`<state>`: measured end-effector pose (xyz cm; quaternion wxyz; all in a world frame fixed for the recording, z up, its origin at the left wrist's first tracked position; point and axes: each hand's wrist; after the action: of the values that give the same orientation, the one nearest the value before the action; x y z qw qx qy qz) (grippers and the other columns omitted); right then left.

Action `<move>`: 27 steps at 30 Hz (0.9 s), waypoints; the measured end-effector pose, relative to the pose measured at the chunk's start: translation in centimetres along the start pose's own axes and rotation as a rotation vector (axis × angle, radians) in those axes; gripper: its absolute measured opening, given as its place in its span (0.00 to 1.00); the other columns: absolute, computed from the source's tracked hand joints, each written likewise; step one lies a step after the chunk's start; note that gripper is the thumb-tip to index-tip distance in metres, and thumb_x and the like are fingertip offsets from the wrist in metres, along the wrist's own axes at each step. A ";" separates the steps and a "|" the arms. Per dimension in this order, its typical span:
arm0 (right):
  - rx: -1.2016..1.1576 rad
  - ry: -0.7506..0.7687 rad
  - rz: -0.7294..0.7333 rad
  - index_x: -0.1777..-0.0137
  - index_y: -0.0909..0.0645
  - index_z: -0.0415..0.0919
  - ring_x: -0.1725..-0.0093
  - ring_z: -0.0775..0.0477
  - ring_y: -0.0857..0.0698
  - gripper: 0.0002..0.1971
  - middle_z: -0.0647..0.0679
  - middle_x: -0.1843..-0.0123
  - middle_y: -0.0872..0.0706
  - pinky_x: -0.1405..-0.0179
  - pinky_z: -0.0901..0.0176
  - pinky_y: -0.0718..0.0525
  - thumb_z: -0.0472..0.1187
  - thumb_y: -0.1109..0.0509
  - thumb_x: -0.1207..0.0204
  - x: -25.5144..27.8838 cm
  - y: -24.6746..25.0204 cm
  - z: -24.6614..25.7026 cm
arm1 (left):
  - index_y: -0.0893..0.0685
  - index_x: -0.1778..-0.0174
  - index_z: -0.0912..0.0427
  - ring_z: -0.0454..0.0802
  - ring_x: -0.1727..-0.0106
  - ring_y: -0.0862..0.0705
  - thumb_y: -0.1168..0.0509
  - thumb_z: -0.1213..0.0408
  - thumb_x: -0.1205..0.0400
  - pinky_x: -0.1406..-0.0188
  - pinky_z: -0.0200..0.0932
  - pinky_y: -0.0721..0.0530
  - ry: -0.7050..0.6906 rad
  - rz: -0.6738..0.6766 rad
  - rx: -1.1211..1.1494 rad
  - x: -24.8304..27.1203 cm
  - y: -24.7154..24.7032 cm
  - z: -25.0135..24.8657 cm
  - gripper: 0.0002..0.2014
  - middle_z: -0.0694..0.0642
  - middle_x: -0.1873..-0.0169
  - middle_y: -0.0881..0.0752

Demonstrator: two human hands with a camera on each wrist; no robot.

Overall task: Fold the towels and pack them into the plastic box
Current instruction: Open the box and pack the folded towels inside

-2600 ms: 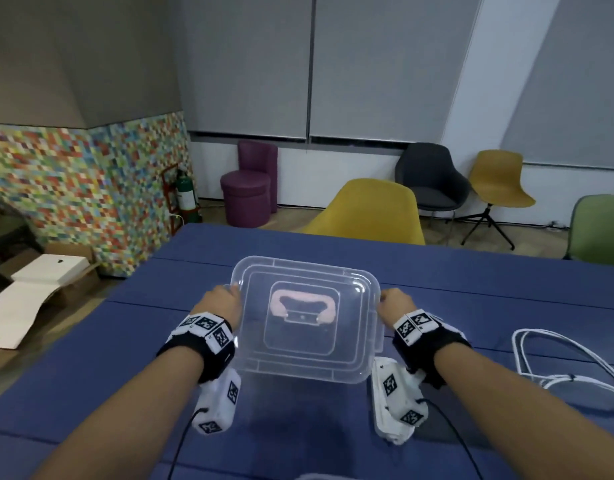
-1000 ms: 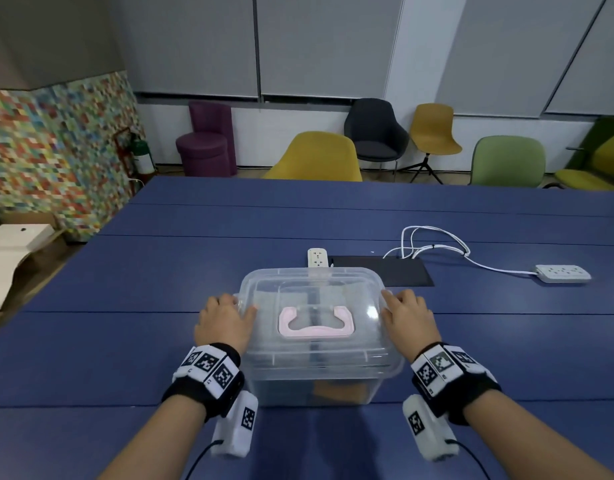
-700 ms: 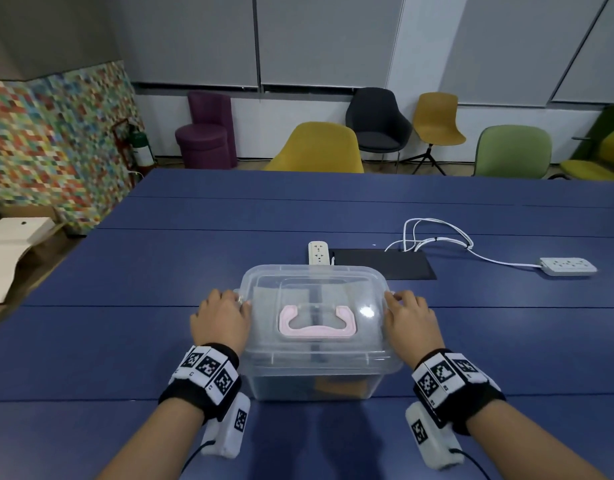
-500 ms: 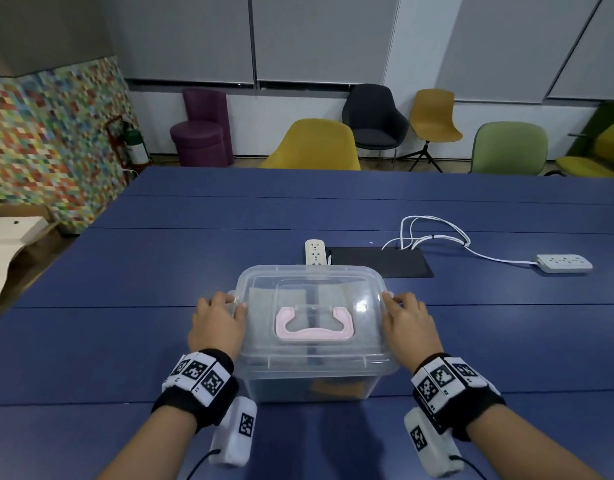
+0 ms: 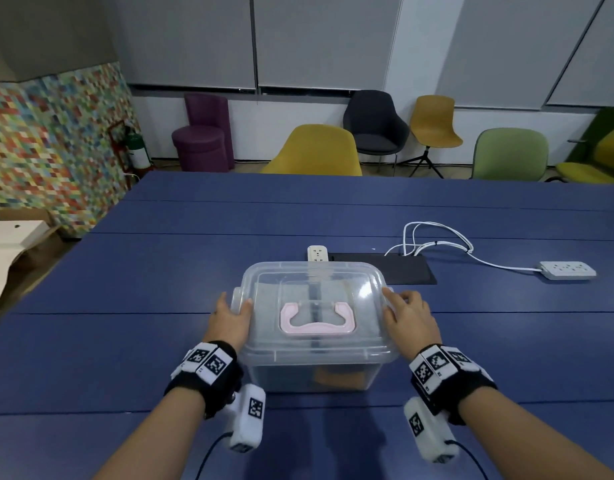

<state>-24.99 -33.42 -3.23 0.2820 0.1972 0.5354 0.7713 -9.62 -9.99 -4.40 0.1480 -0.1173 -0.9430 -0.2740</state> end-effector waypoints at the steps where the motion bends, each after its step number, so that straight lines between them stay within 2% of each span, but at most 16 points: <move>1: -0.088 -0.036 0.019 0.23 0.35 0.52 0.32 0.37 0.29 0.22 0.39 0.28 0.33 0.33 0.46 0.27 0.44 0.45 0.17 -0.7 -0.3 0.1 | 0.50 0.18 0.55 0.63 0.24 0.33 0.41 0.47 0.18 0.24 0.57 0.34 0.041 0.007 0.056 -0.4 0.0 -0.3 0.37 0.63 0.21 0.36; 2: -0.230 -0.090 0.037 0.22 0.37 0.51 0.31 0.35 0.29 0.23 0.37 0.26 0.34 0.31 0.45 0.29 0.44 0.44 0.17 -1.2 -0.5 0.2 | 0.50 0.18 0.56 0.64 0.26 0.30 0.39 0.46 0.19 0.27 0.57 0.30 0.097 0.025 0.124 -0.6 0.1 -0.6 0.39 0.63 0.22 0.36; 4: -0.600 -0.260 0.072 0.20 0.43 0.44 0.28 0.34 0.30 0.28 0.38 0.24 0.36 0.30 0.44 0.29 0.43 0.40 0.19 -1.7 -1.1 0.2 | 0.39 0.21 0.60 0.66 0.42 0.18 0.32 0.36 0.30 0.42 0.57 0.18 0.261 0.139 0.287 -1.3 0.5 -0.5 0.47 0.65 0.28 0.27; 6: -0.847 -0.461 0.172 0.20 0.46 0.41 0.32 0.33 0.25 0.34 0.44 0.28 0.30 0.45 0.43 0.19 0.50 0.35 0.21 -1.7 -1.6 -0.6 | 0.25 0.29 0.61 0.65 0.54 0.11 0.24 0.31 0.46 0.54 0.58 0.12 0.360 0.297 0.413 -1.7 1.2 0.2 0.53 0.67 0.40 0.17; 8: -0.920 -0.559 0.328 0.27 0.32 0.37 0.44 0.36 0.17 0.34 0.40 0.37 0.18 0.60 0.50 0.16 0.59 0.33 0.26 -1.4 -1.2 -1.3 | 0.19 0.37 0.62 0.62 0.59 0.10 0.22 0.37 0.42 0.62 0.51 0.12 0.324 0.347 0.467 -1.9 1.8 0.6 0.43 0.66 0.48 0.13; 9: -0.946 -0.574 0.374 0.34 0.25 0.36 0.50 0.38 0.15 0.34 0.39 0.45 0.14 0.61 0.51 0.16 0.62 0.31 0.30 -1.3 -1.1 -1.7 | 0.18 0.38 0.62 0.62 0.57 0.10 0.22 0.39 0.41 0.60 0.52 0.12 0.316 0.358 0.465 -2.0 2.0 0.7 0.41 0.66 0.47 0.13; 11: -0.992 -0.570 0.415 0.40 0.19 0.34 0.58 0.40 0.14 0.33 0.39 0.56 0.12 0.62 0.52 0.17 0.62 0.28 0.33 -1.3 -1.0 -2.4 | 0.19 0.37 0.62 0.64 0.53 0.11 0.19 0.41 0.45 0.54 0.57 0.13 0.327 0.399 0.469 -1.8 2.2 0.9 0.44 0.67 0.46 0.13; 13: -1.050 -0.551 0.469 0.39 0.19 0.33 0.60 0.41 0.14 0.31 0.39 0.56 0.11 0.67 0.56 0.16 0.60 0.29 0.30 -1.5 -1.0 -2.7 | 0.17 0.39 0.64 0.63 0.60 0.10 0.20 0.44 0.41 0.62 0.54 0.12 0.310 0.443 0.482 -1.6 2.5 0.9 0.39 0.68 0.50 0.12; 14: -1.092 -0.546 0.504 0.37 0.20 0.34 0.57 0.41 0.13 0.30 0.39 0.52 0.11 0.68 0.56 0.15 0.59 0.30 0.30 -1.5 -1.0 -2.7 | 0.17 0.40 0.65 0.63 0.63 0.10 0.20 0.45 0.40 0.65 0.53 0.12 0.307 0.461 0.469 -1.5 2.7 1.0 0.37 0.68 0.51 0.13; 15: -1.133 -0.543 0.533 0.36 0.21 0.36 0.53 0.41 0.12 0.31 0.38 0.47 0.11 0.65 0.55 0.14 0.59 0.30 0.31 -1.5 -1.2 -2.7 | 0.16 0.40 0.64 0.62 0.62 0.11 0.19 0.45 0.41 0.63 0.54 0.12 0.315 0.447 0.449 -1.5 2.9 0.9 0.38 0.68 0.49 0.13; 17: -1.170 -0.543 0.558 0.34 0.22 0.38 0.46 0.39 0.13 0.33 0.37 0.42 0.13 0.56 0.50 0.15 0.59 0.29 0.35 -1.5 -1.3 -2.7 | 0.15 0.42 0.63 0.60 0.55 0.13 0.16 0.43 0.49 0.51 0.56 0.13 0.328 0.381 0.405 -2.1 3.0 1.2 0.42 0.64 0.47 0.13; 20: -1.227 -0.539 0.569 0.34 0.22 0.37 0.45 0.37 0.14 0.35 0.35 0.41 0.13 0.48 0.46 0.15 0.57 0.28 0.39 -1.6 -1.4 -2.7 | 0.15 0.41 0.58 0.60 0.45 0.13 0.15 0.41 0.55 0.43 0.56 0.15 0.340 0.316 0.383 -3.7 2.7 1.9 0.47 0.63 0.40 0.16; 21: -1.256 -0.541 0.583 0.35 0.21 0.37 0.47 0.38 0.13 0.33 0.35 0.42 0.13 0.48 0.46 0.14 0.56 0.28 0.38 -1.7 -1.5 -2.7 | 0.15 0.41 0.58 0.60 0.45 0.13 0.16 0.41 0.53 0.46 0.55 0.14 0.348 0.309 0.388 -3.0 2.7 1.5 0.45 0.63 0.41 0.15; 23: -1.303 -0.538 0.613 0.40 0.19 0.37 0.57 0.39 0.10 0.26 0.36 0.51 0.10 0.58 0.49 0.11 0.55 0.30 0.32 -1.7 -1.6 -2.7 | 0.16 0.49 0.60 0.58 0.56 0.13 0.19 0.44 0.41 0.59 0.47 0.14 0.292 0.275 0.381 -1.3 3.0 0.3 0.31 0.62 0.53 0.13; 25: -1.329 -0.538 0.640 0.44 0.19 0.37 0.64 0.41 0.09 0.20 0.38 0.58 0.09 0.68 0.53 0.11 0.53 0.34 0.26 -1.7 -1.7 -2.8 | 0.19 0.54 0.62 0.55 0.66 0.18 0.24 0.51 0.29 0.70 0.42 0.20 0.218 0.181 0.308 -1.1 2.7 -0.3 0.20 0.59 0.63 0.16; 27: -1.340 -0.536 0.653 0.44 0.19 0.36 0.65 0.42 0.10 0.20 0.38 0.59 0.09 0.71 0.54 0.12 0.53 0.36 0.23 -1.6 -1.8 -3.0 | 0.19 0.50 0.64 0.56 0.66 0.19 0.27 0.56 0.26 0.68 0.42 0.20 0.096 0.046 0.217 -1.0 2.1 -0.7 0.17 0.60 0.62 0.16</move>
<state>-25.15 -36.11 -5.91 0.2195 0.3113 -0.2140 0.8995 -7.91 -8.84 -3.15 0.2113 -0.1090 -0.9559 -0.1722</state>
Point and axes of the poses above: each hand's wrist, its own x-axis away from the middle knuckle, its own y-axis out of the back of the hand, z = x × y
